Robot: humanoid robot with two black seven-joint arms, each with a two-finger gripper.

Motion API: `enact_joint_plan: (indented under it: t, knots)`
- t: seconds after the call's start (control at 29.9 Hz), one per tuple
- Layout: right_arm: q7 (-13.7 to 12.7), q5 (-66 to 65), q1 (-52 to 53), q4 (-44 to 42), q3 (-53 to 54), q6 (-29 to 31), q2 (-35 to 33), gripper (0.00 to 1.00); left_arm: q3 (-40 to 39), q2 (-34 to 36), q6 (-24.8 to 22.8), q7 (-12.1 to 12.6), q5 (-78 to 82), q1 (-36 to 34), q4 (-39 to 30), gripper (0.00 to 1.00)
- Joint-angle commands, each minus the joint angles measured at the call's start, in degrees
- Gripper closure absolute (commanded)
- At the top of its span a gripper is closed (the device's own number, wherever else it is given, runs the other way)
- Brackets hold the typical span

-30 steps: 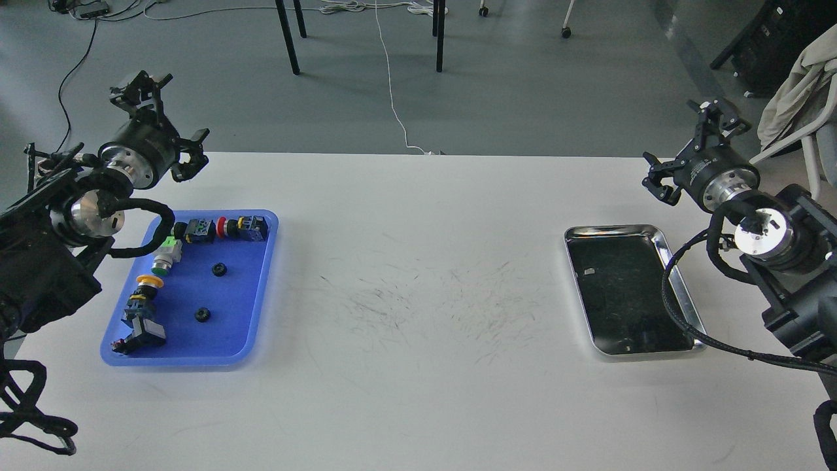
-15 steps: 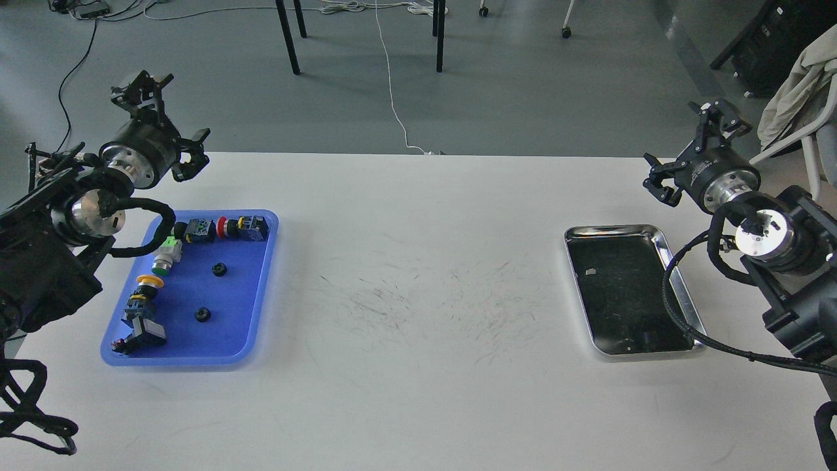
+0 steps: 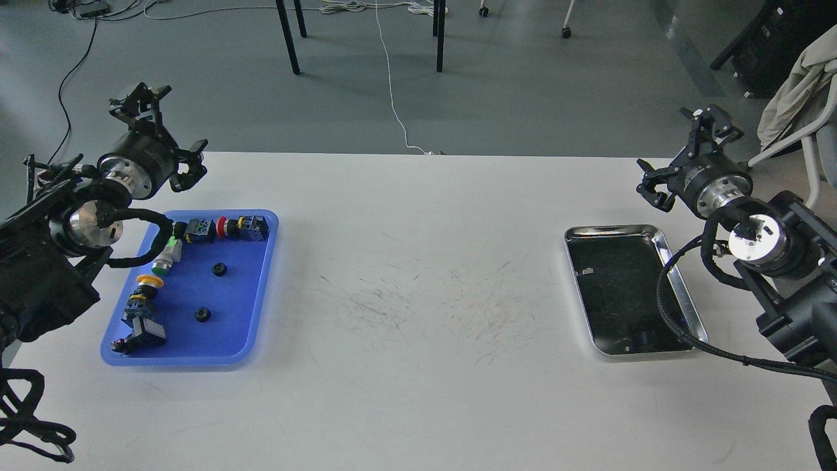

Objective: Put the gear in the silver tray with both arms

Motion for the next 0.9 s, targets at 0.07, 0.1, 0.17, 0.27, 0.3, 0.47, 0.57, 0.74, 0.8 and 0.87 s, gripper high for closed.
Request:
enact_joint_plan:
  t: [0.07, 0.1, 0.17, 0.27, 0.3, 0.47, 0.57, 0.74, 0.8, 0.87]
  knots:
    - [0.0, 0.05, -1.2, 0.15, 0.53, -0.18, 1.05, 0.01, 0.07, -0.18, -0.06, 0.0, -0.01, 0.68, -0.16, 0.01]
    - [0.0, 0.05, -1.29, 0.24, 0.53, -0.18, 1.05, 0.01, -0.1, -0.18, -0.06, 0.0, -0.01, 0.68, -0.16, 0.01]
    - [0.0, 0.05, -1.37, 0.15, 0.7, -0.18, 1.05, 0.01, -0.1, -0.09, -0.15, 0.0, -0.01, 0.68, -0.25, 0.01]
    - [0.0, 0.05, -1.37, 0.15, 0.7, -0.18, 1.22, 0.01, -0.1, 0.08, -0.32, 0.09, -0.01, 0.68, -0.25, 0.01]
    - [0.0, 0.05, -1.37, 0.15, 0.7, -0.18, 1.4, 0.01, -0.02, 0.0, -0.32, 0.09, 0.08, 0.68, -0.25, 0.01]
    - [0.0, -0.03, -1.29, 0.15, 0.79, -0.27, 2.1, 0.01, -0.19, 0.0, -0.24, 0.0, -0.1, 0.68, -0.08, 0.01]
    - [0.0, 0.05, -1.2, 0.15, 0.88, -0.36, 2.19, 0.01, -0.1, -0.01, -0.15, 0.09, -0.01, 0.68, -0.16, 0.01]
    - [0.0, 0.05, -1.2, 0.06, 1.32, -0.36, 2.1, 0.01, -0.19, -0.18, -0.32, 0.0, -0.01, 0.59, -0.08, 0.01]
    - [0.0, -0.03, -1.29, 0.06, 1.41, -0.36, 2.1, 0.01, -0.63, -0.36, -0.76, 0.0, -0.1, 0.6, -0.08, 0.01]
    - [0.0, -0.03, -1.29, -0.02, 1.41, -0.36, 2.1, 0.01, -0.72, -0.45, -1.73, -0.09, -0.1, 0.6, -0.16, 0.01]
